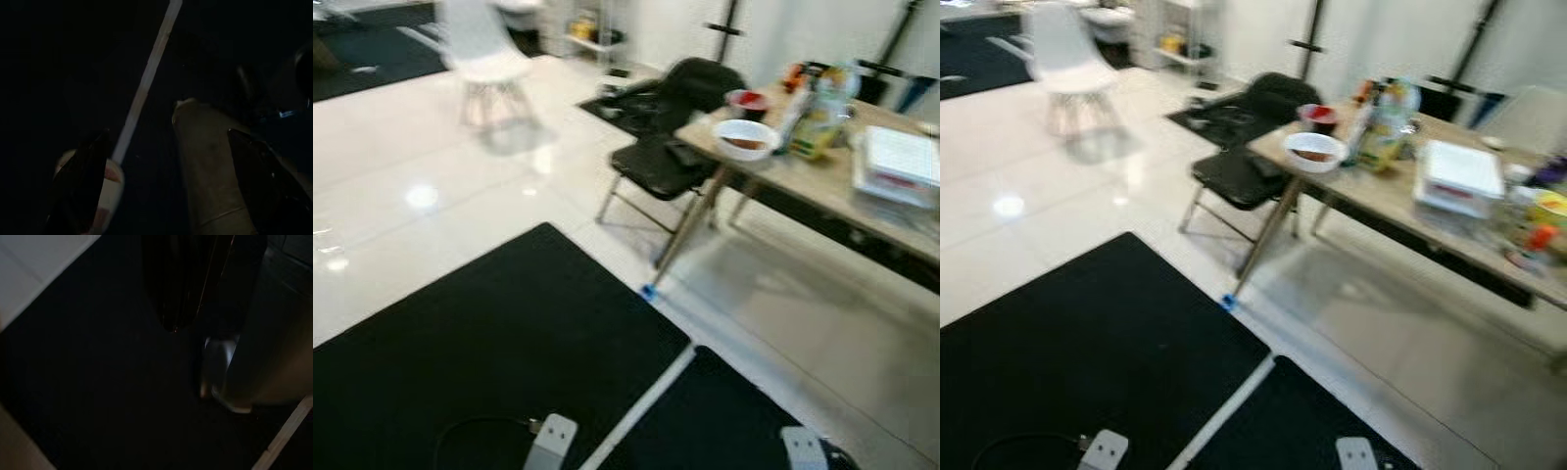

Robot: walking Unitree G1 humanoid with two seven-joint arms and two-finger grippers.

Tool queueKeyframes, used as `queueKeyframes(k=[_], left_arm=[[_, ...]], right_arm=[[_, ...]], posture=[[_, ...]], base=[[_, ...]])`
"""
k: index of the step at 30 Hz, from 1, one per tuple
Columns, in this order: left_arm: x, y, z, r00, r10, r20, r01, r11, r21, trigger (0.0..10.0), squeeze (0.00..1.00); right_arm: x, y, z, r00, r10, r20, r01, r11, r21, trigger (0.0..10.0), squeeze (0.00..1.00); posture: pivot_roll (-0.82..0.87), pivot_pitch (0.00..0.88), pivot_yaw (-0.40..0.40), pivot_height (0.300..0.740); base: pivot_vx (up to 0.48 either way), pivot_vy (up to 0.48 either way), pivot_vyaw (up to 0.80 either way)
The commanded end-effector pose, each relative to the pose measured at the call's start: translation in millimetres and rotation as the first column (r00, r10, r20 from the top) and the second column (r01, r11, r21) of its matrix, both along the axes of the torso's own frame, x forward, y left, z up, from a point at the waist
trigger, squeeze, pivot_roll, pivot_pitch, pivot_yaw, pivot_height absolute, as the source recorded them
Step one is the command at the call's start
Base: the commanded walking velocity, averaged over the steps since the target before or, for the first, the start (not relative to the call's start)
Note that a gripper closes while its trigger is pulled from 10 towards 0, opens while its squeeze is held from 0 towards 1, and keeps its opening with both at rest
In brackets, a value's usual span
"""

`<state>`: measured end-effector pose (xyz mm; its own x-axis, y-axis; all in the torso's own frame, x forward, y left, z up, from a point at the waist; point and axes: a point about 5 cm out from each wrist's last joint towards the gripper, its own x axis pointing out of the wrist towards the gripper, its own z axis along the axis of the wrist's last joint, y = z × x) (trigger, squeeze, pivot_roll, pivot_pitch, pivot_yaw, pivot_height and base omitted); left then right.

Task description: Restocking fridge

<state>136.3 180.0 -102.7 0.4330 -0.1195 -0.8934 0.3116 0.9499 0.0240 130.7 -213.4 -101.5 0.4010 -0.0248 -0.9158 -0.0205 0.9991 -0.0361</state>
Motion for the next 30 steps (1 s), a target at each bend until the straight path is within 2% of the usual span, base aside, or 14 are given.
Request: queueKeyframes(k=[1,6,30], left_arm=[[-4.8,-3.2,-2.1,1.000,0.000,-0.019,0.000,1.000,-0.007,10.0,0.00],[-4.7,-2.7,-2.0,1.000,0.001,-0.018,-0.001,1.000,-0.006,10.0,0.00],[-2.8,-2.6,-1.4,1.000,-0.005,-0.015,0.005,1.000,-0.003,10.0,0.00]], right_arm=[[3.2,-7.4,2.5,1.000,-0.009,0.012,0.010,1.000,-0.020,10.0,0.00],[4.2,-6.9,2.8,1.000,-0.013,0.018,0.014,1.000,-0.018,10.0,0.00],[6.9,-6.9,3.7,1.000,-0.012,0.024,0.013,1.000,-0.017,10.0,0.00]], posture=[[-0.03,0.000,-0.025,0.740],[-0.03,0.000,-0.026,0.740],[-0.03,0.000,-0.028,0.740]], base=[[0.304,0.000,-0.80],[0.304,0.000,-0.73],[0.303,0.000,0.00]])
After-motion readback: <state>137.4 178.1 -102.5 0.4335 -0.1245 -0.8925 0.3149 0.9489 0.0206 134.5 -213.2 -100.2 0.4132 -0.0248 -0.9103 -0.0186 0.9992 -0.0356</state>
